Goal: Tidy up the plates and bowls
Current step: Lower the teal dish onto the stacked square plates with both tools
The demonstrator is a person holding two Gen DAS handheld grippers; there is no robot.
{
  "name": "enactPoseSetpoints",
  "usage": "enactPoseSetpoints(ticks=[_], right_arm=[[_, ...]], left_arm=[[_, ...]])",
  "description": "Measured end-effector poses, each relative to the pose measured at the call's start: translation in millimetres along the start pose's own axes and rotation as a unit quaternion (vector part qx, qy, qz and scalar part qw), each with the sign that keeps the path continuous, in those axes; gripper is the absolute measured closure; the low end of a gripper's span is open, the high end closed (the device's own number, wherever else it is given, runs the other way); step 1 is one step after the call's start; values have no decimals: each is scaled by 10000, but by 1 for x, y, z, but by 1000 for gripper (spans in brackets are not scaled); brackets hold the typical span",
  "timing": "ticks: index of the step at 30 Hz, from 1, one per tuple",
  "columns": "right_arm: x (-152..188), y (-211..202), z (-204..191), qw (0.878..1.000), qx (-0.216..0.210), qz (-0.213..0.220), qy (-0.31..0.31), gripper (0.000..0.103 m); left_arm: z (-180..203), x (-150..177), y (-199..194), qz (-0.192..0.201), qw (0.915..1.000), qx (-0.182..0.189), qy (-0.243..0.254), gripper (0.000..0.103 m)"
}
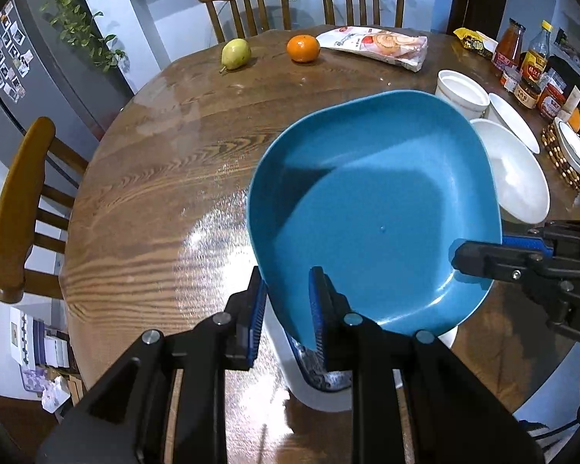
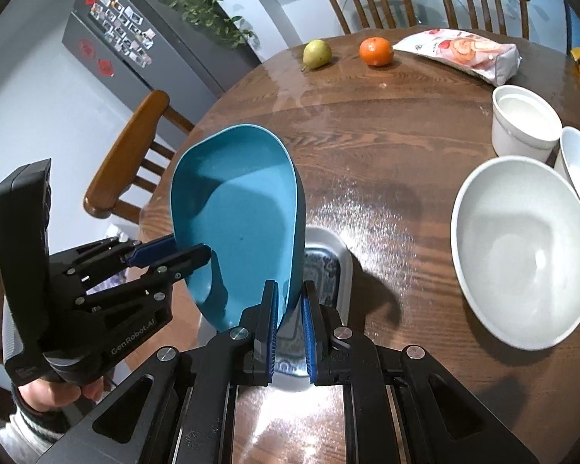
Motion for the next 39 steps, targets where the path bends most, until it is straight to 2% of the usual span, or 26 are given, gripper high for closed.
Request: enactPoseSetpoints(ticks=[10,20,30,39], right_arm=[[9,5,1,9997,-34,-224,-5,89],[18,17,9,9988,-64,-491,49,89],[24,33,19,9970,36,-748,215,89],[25,42,21,9958,130,-873,254,89]], left_arm=[[6,13,2,-157,9998,-61,-55,83],[14,30,16,-478,9988,-54,-82,83],[22,33,31,-730,9973,-60,25,82],[25,33,35,-769,9969,-111,140,81]])
Point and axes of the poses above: each gripper's, at about its wrist camera, not at the fingertips, and y roughly the way its jaws point, z to its right, x to its underside, the point moved 1 cm from there along y, roughly the way its jaws point, and after that the axes turned 14 degrees about -x, right-handed, at the moved point
